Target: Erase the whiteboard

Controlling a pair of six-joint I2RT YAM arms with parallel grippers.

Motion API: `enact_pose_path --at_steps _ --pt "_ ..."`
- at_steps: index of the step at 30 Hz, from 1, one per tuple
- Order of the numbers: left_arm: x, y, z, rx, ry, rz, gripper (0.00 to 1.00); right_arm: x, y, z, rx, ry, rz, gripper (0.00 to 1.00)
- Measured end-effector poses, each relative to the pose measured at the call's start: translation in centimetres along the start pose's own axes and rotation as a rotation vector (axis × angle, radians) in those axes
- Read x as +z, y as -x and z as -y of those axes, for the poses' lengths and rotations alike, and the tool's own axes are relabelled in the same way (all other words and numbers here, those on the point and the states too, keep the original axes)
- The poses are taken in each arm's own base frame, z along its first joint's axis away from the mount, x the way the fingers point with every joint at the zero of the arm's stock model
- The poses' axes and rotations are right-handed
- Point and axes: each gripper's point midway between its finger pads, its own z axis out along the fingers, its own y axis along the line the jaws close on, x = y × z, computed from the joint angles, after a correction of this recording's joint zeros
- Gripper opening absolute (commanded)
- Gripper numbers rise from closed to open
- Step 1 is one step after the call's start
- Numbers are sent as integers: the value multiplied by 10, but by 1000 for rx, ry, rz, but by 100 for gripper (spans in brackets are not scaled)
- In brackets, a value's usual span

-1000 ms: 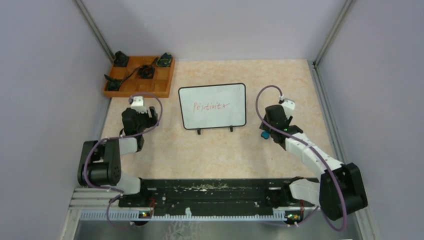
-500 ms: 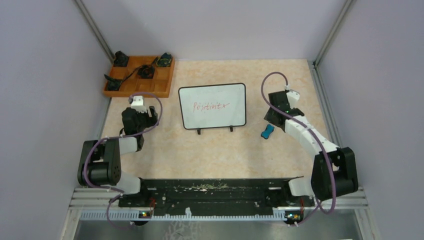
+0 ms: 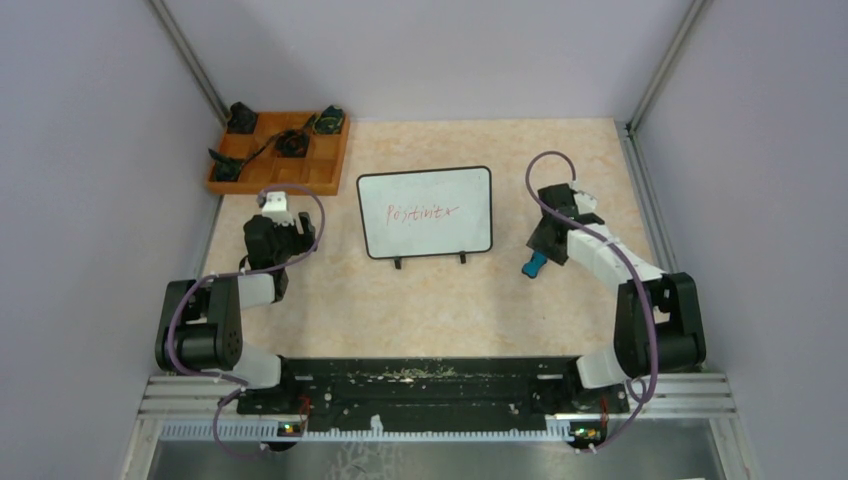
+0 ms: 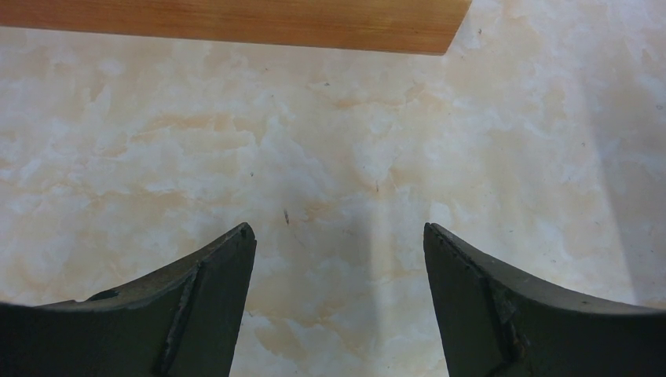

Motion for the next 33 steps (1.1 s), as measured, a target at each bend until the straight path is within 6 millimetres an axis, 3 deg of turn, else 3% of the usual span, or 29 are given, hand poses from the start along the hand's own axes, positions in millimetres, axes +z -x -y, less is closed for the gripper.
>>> enact_pose_path --at_steps 15,17,20,23,25,33 --pt "0 0 0 0 0 0 84 20 -26 1 -11 10 -77 45" --pt "0 0 0 0 1 0 84 23 -27 0 -12 9 -81 39" --pt "0 0 0 0 1 0 84 26 -30 0 -16 10 -88 16" --pt "0 0 0 0 1 -1 84 27 -31 -1 -18 18 -86 5" --pt "0 -1 0 0 1 -2 84 27 -31 -2 -22 21 -87 0" --pt "1 -1 0 -1 0 -5 84 26 -31 -2 -50 45 -76 0"
